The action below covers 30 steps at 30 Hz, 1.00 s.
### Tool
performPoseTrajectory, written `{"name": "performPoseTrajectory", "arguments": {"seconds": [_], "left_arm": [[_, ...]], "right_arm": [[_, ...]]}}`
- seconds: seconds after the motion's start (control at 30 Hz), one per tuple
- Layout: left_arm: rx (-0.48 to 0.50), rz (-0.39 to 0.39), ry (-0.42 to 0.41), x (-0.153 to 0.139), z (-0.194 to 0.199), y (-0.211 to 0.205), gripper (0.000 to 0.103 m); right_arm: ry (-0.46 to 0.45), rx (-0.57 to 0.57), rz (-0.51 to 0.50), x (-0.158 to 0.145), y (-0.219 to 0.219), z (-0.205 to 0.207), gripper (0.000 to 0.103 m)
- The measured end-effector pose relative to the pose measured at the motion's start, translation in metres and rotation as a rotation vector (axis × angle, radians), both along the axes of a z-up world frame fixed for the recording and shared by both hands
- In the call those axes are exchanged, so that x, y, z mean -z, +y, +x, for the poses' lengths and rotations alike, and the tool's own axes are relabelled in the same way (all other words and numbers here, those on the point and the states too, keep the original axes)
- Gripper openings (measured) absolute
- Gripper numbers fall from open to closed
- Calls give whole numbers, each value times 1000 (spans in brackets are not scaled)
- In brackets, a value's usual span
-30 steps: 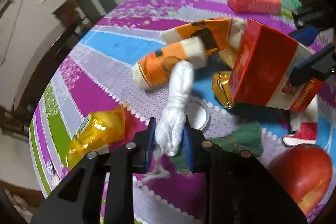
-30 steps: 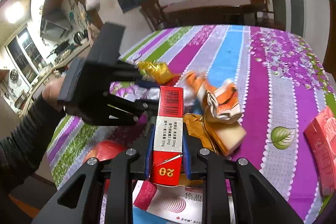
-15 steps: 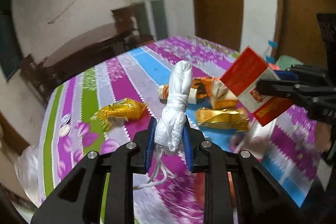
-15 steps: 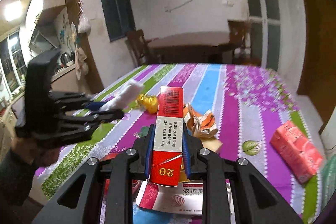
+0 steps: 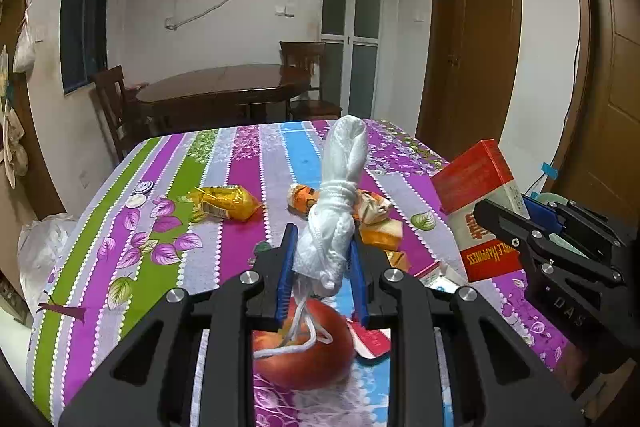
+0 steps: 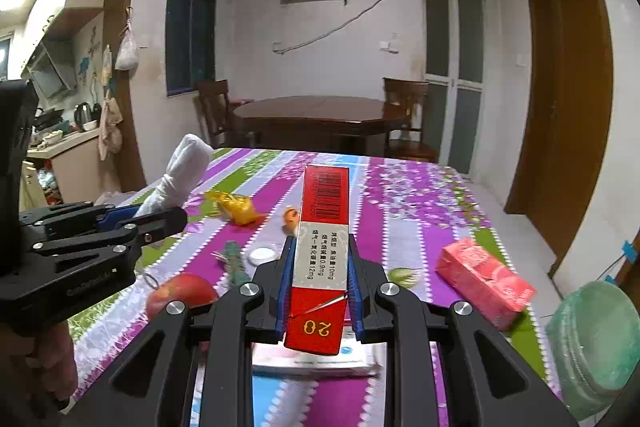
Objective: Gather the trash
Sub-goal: 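Grasp the red cigarette box with right gripper while left gripper grasps the white string bag, then carry the red box and white bag over the green bin with both grippers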
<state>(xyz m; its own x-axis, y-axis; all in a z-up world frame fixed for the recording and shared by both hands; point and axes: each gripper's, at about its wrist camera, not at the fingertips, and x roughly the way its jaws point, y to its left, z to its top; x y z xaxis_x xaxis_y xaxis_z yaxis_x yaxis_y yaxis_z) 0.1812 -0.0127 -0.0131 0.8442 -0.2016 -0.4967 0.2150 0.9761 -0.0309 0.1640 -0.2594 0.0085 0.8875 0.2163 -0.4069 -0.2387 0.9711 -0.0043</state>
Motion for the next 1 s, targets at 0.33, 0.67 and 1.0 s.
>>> {"name": "performPoseTrajectory", "arguments": {"seconds": [0.33,0.67,1.0], "left_arm": [[-1,-5,-17,-4,-1,-24,23],[82,-27,-72,-19,2,-78,23],[225,-49,-98,-29,7,-163,23]], "right_arm": [[-29,38,17,-11,-27,-15,24],[-91,131,9,-37,-84,-35,24],[-127,297,-1,-60,-181,-56,24]]}}
